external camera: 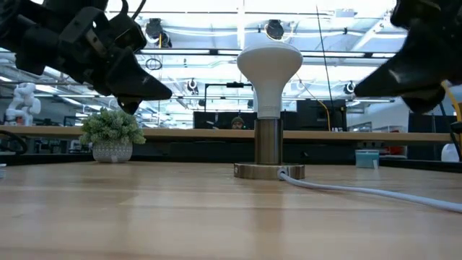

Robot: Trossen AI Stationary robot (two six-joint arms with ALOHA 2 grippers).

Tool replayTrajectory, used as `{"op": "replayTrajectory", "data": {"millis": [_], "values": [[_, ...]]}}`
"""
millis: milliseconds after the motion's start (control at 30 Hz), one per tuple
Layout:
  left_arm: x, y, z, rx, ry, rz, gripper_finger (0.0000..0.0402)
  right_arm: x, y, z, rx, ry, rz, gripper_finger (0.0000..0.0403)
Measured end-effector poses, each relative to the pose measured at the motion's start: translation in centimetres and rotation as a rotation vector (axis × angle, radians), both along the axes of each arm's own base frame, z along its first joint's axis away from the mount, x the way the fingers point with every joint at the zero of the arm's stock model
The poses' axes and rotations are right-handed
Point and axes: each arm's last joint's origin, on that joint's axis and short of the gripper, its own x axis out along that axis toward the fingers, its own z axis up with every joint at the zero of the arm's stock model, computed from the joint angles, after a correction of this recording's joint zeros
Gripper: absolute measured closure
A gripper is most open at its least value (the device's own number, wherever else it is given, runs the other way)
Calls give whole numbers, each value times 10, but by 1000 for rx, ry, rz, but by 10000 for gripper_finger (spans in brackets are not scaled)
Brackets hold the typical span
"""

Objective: Screw lightbulb
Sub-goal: Remove the lightbulb from the lamp

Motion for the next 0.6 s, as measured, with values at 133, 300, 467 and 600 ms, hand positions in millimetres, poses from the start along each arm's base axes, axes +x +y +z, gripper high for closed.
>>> {"op": "replayTrajectory", "data": {"millis": [133,300,467,600], "values": [[0,0,0,0,0,-1,400,7,13,18,-18,84,-34,403],[0,0,0,22,-7,-7,400,4,26,40,-38,223,-103,403],[1,2,2,30,-26,16,400,-1,36,48,-42,259,-124,403],[4,7,11,20,-116,65,400,0,39,41,-44,266,-131,403]]}}
